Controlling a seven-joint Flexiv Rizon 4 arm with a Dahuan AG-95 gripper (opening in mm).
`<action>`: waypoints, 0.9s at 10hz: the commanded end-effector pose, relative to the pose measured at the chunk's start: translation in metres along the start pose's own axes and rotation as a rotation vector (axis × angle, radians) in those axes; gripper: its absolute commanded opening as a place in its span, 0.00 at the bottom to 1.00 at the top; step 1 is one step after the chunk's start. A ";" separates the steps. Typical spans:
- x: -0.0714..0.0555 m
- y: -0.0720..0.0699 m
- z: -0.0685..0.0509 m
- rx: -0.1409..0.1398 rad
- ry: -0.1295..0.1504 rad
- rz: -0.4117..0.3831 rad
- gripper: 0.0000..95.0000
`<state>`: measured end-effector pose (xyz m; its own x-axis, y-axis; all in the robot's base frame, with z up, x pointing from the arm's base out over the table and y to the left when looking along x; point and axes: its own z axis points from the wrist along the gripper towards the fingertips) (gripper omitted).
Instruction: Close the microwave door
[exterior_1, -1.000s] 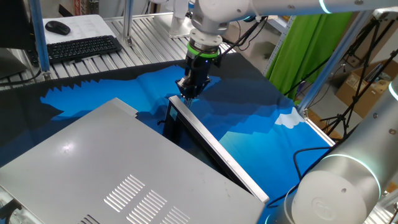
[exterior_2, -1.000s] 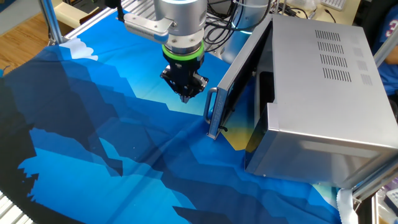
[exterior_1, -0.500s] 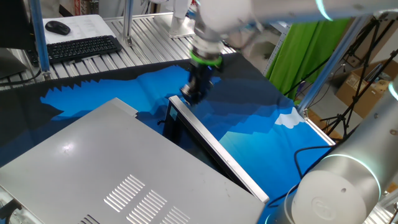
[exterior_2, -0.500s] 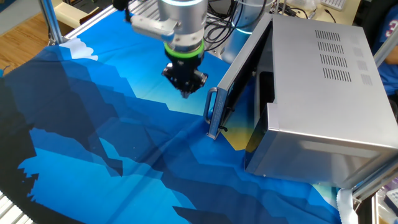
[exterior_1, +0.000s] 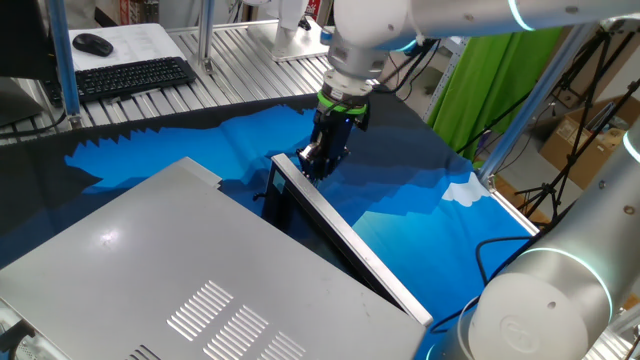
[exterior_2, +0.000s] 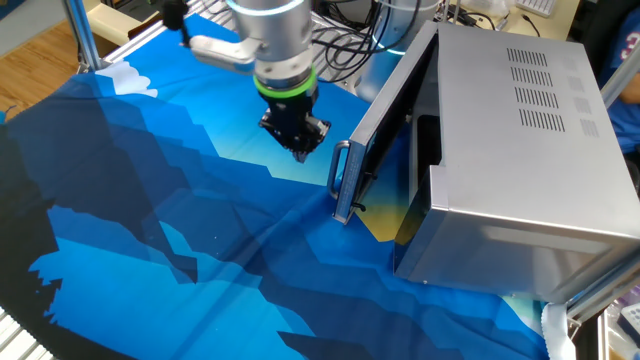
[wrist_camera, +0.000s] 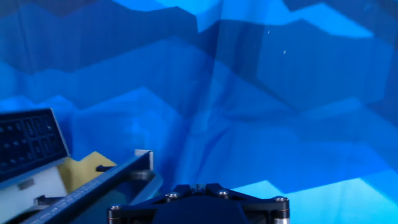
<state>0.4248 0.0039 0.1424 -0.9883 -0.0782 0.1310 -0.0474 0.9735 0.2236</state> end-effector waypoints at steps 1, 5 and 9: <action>0.011 0.016 0.010 -0.024 0.007 0.040 0.00; 0.017 0.036 0.013 -0.045 0.010 0.091 0.00; 0.019 0.062 0.010 -0.046 0.012 0.140 0.00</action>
<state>0.4019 0.0651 0.1493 -0.9830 0.0530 0.1760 0.0961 0.9644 0.2464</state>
